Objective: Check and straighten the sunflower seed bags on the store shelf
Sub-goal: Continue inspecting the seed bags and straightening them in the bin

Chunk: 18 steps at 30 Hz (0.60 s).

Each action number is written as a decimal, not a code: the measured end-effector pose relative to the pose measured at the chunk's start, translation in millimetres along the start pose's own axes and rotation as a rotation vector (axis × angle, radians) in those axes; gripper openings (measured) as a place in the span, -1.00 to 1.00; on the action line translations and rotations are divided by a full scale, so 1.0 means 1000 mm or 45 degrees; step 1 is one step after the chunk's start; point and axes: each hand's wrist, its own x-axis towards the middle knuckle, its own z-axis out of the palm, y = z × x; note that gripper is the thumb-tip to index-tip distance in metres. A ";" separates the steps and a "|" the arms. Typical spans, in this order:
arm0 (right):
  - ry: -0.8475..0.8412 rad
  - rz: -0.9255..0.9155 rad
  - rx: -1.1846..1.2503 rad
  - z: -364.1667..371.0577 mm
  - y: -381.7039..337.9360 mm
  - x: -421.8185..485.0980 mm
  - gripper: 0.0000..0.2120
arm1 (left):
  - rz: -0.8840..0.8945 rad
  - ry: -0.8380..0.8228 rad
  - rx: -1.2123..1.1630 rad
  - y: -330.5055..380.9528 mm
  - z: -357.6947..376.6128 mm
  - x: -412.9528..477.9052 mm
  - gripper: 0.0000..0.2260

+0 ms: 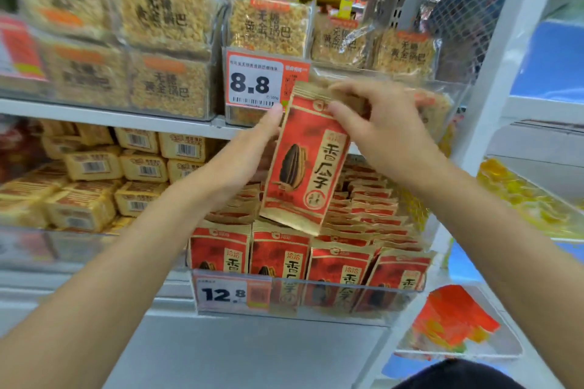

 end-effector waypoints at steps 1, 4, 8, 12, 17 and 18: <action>-0.027 0.077 0.029 0.009 -0.003 0.001 -0.84 | 0.022 -0.001 -0.006 0.000 0.003 -0.004 -0.51; 0.035 0.348 0.355 0.036 -0.006 -0.007 -0.88 | 0.058 0.248 0.103 -0.008 0.009 -0.009 -0.52; 0.109 0.777 0.847 0.054 -0.010 -0.020 -0.74 | 0.083 0.381 0.104 -0.021 0.012 -0.018 -0.52; 0.180 0.732 0.616 0.062 -0.005 -0.026 -0.74 | 0.022 0.377 0.057 -0.030 0.019 -0.019 -0.59; -0.004 0.850 0.973 0.060 -0.003 -0.050 -0.74 | 0.064 0.465 -0.012 -0.033 0.021 -0.017 -0.62; -0.034 0.830 0.960 0.061 -0.004 -0.055 -0.74 | 0.077 0.479 0.009 -0.033 0.021 -0.018 -0.62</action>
